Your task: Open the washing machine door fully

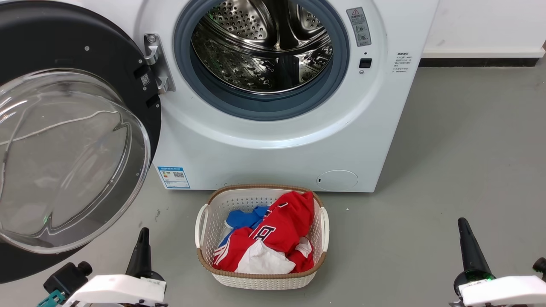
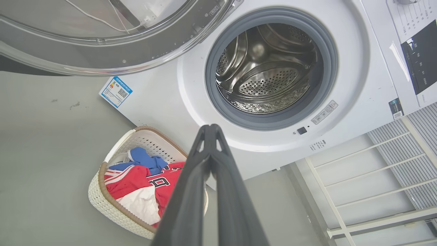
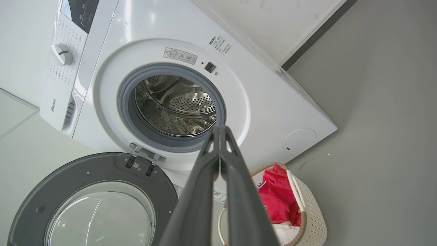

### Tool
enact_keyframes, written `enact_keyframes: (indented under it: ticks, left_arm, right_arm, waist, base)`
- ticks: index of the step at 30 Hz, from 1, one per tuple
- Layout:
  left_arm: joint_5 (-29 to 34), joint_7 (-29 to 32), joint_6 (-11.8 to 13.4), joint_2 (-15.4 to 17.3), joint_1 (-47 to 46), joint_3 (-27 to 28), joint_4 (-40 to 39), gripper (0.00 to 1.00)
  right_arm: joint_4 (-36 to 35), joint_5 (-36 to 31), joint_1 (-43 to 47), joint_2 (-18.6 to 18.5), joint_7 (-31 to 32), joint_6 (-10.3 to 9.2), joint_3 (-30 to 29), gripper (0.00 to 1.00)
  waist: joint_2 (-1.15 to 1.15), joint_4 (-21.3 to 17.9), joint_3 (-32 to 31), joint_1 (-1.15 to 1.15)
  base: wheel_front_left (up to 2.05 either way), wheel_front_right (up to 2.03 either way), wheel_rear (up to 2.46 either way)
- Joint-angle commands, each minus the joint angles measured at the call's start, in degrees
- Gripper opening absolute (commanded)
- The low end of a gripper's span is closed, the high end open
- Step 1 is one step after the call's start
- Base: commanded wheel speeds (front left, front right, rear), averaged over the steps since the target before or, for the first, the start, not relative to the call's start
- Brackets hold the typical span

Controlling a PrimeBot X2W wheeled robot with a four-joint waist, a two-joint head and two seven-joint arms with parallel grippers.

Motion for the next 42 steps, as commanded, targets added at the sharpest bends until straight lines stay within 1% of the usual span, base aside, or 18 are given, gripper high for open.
enact_keyframes:
  ticks: [1, 18, 42]
  left_arm:
    - [-1.24, 0.3, -0.35, 0.13, -1.47, 0.25, -0.4, 0.0]
    - [-12.77, 3.07, -1.24, 0.13, -3.1, 0.8, 0.64, 0.0]
    - [-26.37, 6.4, -2.28, 0.11, -4.97, 1.44, 1.91, 0.0]
  right_arm:
    - [-0.22, 1.47, -1.66, -0.52, 0.37, 0.01, -0.05, 0.0]
    - [2.19, 12.52, -4.19, -0.56, 3.04, 0.01, -0.42, 0.0]
    - [5.07, 25.33, -7.13, -0.37, 6.47, 0.01, -1.11, 0.0]
  waist:
    - [0.0, 0.0, 0.0, 0.0]
    - [0.0, -0.05, 0.08, 0.0]
    - [0.0, -0.13, 0.18, 0.0]
  base:
    - [0.0, 0.0, 0.0]
    - [0.0, 0.0, 0.0]
    - [0.0, 0.0, 0.0]
